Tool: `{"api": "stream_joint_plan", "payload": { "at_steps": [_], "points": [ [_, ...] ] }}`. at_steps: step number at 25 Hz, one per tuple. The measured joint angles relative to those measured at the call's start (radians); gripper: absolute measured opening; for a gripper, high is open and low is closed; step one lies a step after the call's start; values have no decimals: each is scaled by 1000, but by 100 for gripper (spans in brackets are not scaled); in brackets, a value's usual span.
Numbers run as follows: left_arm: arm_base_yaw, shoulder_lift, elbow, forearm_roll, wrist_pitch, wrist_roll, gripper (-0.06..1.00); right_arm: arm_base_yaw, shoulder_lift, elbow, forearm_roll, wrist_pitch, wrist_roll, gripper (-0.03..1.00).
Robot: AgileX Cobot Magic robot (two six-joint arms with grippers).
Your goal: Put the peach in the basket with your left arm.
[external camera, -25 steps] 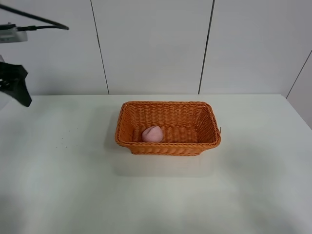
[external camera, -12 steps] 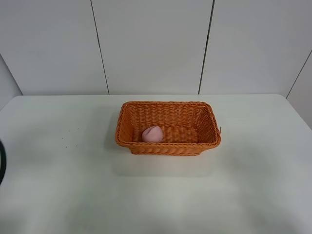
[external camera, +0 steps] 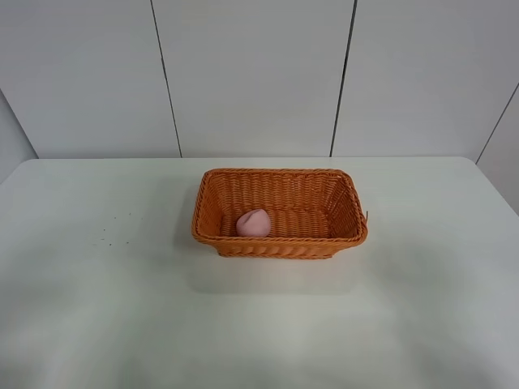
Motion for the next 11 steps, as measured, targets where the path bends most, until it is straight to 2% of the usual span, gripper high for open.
{"api": "stream_joint_plan", "payload": {
  "at_steps": [11],
  "points": [
    [0,-4,0,-11,0,0,78,0,0,0,0,0,0,69]
  ]
}}
